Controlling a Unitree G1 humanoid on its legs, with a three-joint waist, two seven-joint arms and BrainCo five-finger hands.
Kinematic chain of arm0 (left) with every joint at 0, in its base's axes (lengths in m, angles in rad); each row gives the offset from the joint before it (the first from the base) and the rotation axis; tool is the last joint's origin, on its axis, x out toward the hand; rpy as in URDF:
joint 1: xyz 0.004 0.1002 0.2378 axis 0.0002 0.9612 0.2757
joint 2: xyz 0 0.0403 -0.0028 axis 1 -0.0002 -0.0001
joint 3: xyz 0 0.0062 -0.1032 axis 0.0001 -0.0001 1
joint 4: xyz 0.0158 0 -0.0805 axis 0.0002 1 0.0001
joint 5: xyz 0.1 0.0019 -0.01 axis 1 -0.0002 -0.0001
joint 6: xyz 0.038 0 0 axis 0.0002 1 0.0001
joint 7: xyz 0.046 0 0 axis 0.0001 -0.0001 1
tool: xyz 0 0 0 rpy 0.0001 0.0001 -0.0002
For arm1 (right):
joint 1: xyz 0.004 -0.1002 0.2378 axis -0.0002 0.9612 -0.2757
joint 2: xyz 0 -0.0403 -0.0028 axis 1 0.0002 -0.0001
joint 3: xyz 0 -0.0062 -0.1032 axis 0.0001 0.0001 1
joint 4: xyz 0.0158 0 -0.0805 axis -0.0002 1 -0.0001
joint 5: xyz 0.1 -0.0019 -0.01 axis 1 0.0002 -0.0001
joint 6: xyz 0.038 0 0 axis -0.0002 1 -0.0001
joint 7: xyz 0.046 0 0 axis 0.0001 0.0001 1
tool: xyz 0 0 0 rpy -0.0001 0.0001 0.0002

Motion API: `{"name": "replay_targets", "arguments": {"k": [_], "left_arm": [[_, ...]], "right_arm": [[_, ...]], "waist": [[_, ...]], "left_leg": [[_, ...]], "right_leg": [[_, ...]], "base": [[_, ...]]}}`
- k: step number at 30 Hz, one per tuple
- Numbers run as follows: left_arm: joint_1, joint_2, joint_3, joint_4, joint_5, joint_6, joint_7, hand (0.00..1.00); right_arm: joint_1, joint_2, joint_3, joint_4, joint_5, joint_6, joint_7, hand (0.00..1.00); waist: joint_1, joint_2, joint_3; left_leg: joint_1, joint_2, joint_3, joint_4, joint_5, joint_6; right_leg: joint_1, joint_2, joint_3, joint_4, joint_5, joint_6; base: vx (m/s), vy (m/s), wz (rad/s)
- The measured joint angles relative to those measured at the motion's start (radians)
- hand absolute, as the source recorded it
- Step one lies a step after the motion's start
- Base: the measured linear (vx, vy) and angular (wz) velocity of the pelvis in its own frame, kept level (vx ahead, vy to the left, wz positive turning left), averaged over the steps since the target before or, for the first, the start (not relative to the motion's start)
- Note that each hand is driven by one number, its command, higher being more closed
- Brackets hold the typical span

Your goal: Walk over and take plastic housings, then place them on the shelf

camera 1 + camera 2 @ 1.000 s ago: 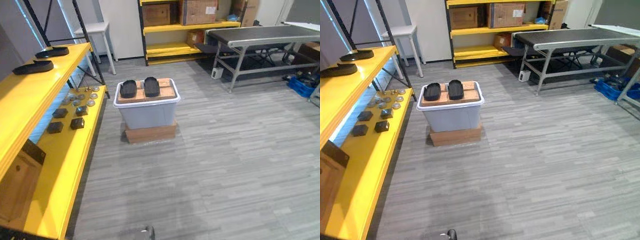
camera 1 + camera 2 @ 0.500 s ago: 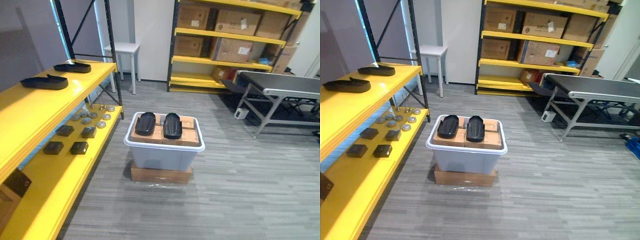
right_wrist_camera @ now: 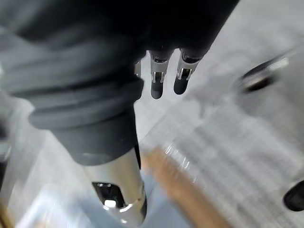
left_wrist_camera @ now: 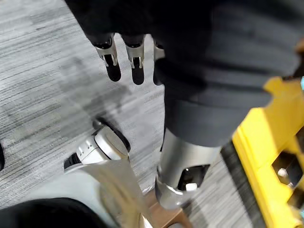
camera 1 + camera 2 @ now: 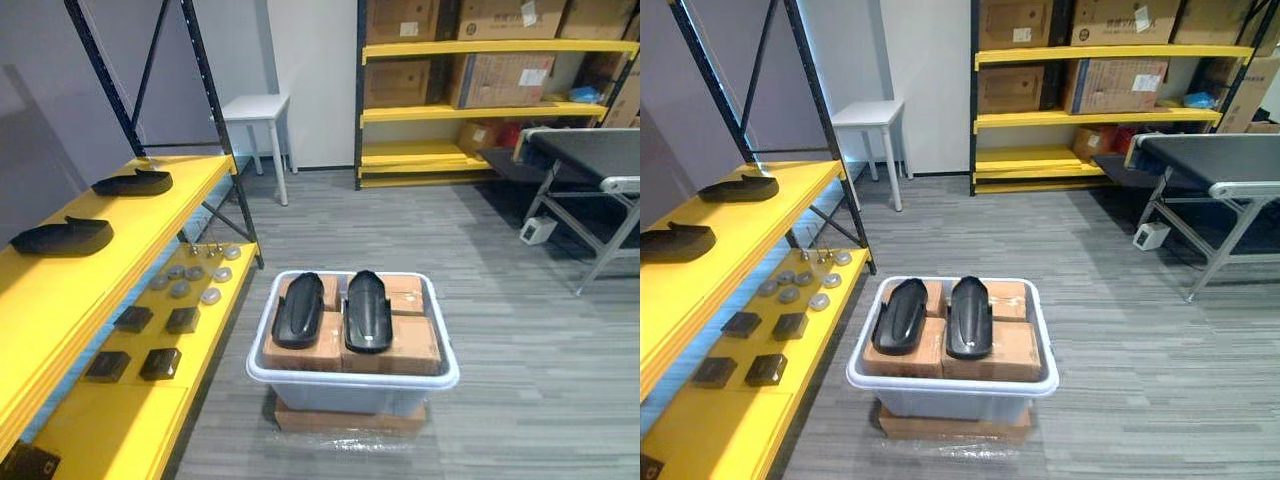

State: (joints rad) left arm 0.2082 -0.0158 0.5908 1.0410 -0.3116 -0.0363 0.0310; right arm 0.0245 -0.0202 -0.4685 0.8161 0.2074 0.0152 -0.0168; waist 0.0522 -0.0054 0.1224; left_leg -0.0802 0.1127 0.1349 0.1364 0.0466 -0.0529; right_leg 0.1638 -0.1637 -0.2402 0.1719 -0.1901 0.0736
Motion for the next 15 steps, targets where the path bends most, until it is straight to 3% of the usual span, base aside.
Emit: {"name": "replay_targets", "arguments": {"k": [2, 3, 5, 6, 9, 10, 11, 13, 15], "left_arm": [[-0.016, 0.026, -0.05, -0.001, -0.001, -0.009, 0.007, 0.0], [-0.017, 0.028, -0.088, -0.024, -0.002, -0.014, 0.009, 0.0], [-0.019, 0.038, -0.119, -0.053, -0.004, -0.021, 0.012, 0.0], [-0.037, 0.061, -0.161, -0.081, -0.004, -0.025, 0.016, 0.0], [-0.062, 0.086, -0.206, -0.118, -0.003, -0.039, 0.023, 0.0], [-0.067, 0.101, -0.226, -0.139, -0.003, -0.047, 0.024, 0.0], [-0.086, 0.079, -0.232, -0.137, -0.001, -0.052, 0.025, 0.0], [-0.081, 0.058, -0.247, -0.141, 0.0, -0.058, 0.029, 0.0], [-0.081, 0.057, -0.266, -0.157, -0.001, -0.058, 0.035, 0.0]], "right_arm": [[-0.028, -0.012, 0.021, -0.105, -0.05, -0.007, -0.013, 0.0], [-0.071, -0.034, 0.049, -0.17, -0.086, -0.018, -0.036, 0.0], [-0.092, -0.046, 0.079, -0.218, -0.116, -0.02, -0.047, 0.0], [-0.102, -0.049, 0.091, -0.268, -0.15, -0.026, -0.053, 0.0], [-0.103, -0.061, 0.092, -0.35, -0.208, -0.032, -0.077, 0.0], [-0.103, -0.067, 0.088, -0.383, -0.232, -0.036, -0.101, 0.0], [-0.113, -0.1, 0.088, -0.39, -0.239, -0.038, -0.119, 0.0], [-0.137, -0.128, 0.089, -0.409, -0.25, -0.038, -0.15, 0.0], [-0.194, -0.135, 0.087, -0.409, -0.253, -0.037, -0.184, 0.0]], "waist": [[-0.009, -0.016, 0.003], [-0.012, 0.0, 0.015], [-0.013, 0.006, 0.032], [-0.013, 0.015, 0.051], [-0.016, 0.014, 0.057], [-0.022, -0.021, 0.064], [-0.033, 0.004, 0.083], [-0.028, 0.044, 0.081], [-0.016, 0.061, 0.101]], "left_leg": [[0.041, -0.031, 0.006, -0.05, -0.001, 0.0], [0.073, -0.028, 0.02, -0.085, -0.002, 0.001], [0.095, -0.017, 0.028, -0.101, -0.004, 0.006], [0.102, -0.001, 0.01, -0.107, -0.006, 0.008], [0.091, 0.01, -0.031, -0.112, -0.009, -0.002], [0.087, -0.025, -0.059, -0.111, -0.015, -0.019], [0.078, -0.015, -0.1, -0.111, -0.011, -0.03], [0.025, 0.015, -0.126, -0.109, -0.016, -0.043], [-0.031, 0.041, -0.142, -0.107, -0.009, -0.055]], "right_leg": [[-0.03, -0.017, -0.014, 0.044, 0.04, 0.008], [-0.101, -0.033, 0.014, 0.198, 0.039, 0.011], [-0.174, -0.044, 0.042, 0.345, 0.049, 0.026], [-0.216, -0.034, 0.054, 0.398, -0.018, 0.032], [-0.252, 0.018, 0.152, 0.246, -0.056, 0.028], [-0.243, -0.001, 0.175, 0.118, 0.047, 0.015], [-0.231, 0.004, 0.138, 0.111, 0.036, 0.014], [-0.244, 0.04, 0.113, 0.059, 0.054, -0.001], [-0.274, 0.071, 0.1, 0.021, 0.085, -0.014]], "base": [[0.27, 0.067, 0.09], [0.26, 0.076, -0.15], [0.15, 0.037, -0.09], [0.13, -0.031, 0.17], [0.11, -0.113, 0.45], [0.08, -0.217, 0.82], [0.07, -0.217, 0.77], [0.07, -0.179, 0.32], [0.03, -0.126, 0.05]]}}
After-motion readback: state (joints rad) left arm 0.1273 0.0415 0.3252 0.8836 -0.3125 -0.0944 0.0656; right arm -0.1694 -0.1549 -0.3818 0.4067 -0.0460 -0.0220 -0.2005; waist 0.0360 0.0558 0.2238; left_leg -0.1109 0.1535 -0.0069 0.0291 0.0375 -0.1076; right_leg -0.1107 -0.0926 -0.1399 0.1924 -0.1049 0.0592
